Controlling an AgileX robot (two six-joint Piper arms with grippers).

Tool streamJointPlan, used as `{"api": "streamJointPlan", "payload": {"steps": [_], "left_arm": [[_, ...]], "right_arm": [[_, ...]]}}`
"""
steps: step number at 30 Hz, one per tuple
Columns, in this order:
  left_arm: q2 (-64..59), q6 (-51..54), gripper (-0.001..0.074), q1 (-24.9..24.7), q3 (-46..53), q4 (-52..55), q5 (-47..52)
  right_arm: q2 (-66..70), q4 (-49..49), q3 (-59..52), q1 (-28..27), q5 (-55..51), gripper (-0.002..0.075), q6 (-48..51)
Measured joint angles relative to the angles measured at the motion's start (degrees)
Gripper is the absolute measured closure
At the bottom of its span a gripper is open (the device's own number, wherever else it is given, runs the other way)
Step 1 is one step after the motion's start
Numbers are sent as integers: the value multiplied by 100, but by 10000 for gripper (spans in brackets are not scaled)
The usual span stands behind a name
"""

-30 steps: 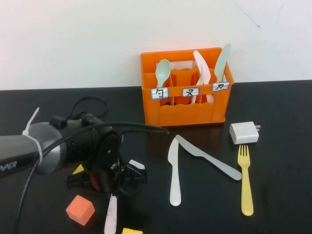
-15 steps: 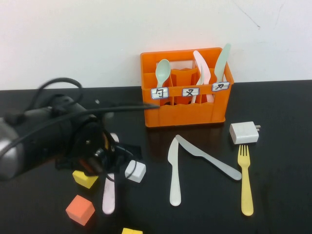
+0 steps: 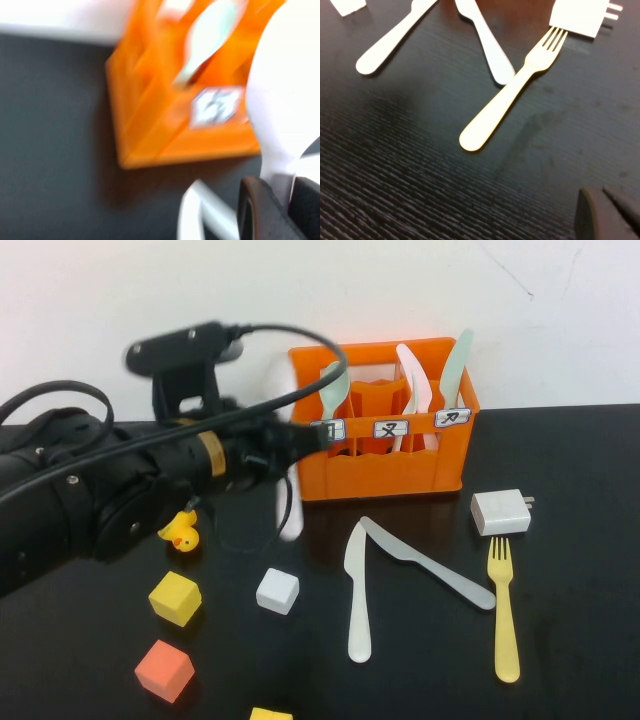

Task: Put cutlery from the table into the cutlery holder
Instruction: Place the spoon on the box

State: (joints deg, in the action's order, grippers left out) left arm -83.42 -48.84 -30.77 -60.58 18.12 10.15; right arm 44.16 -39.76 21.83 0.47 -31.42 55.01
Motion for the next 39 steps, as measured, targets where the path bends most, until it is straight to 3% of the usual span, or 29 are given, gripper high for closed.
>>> {"api": "streamJointPlan", "payload": {"steps": [10, 21, 39], "left_arm": [[0, 97, 644, 254, 45, 686, -2163], [-50, 85, 644, 1049, 48, 360, -3059], [-1533, 211, 644, 1099, -982, 171, -3555]], "right_arm": [[0, -8, 0, 0, 0, 729, 9], [0, -8, 0, 0, 30, 729, 13], [0, -1, 0, 0, 41, 729, 172]]}}
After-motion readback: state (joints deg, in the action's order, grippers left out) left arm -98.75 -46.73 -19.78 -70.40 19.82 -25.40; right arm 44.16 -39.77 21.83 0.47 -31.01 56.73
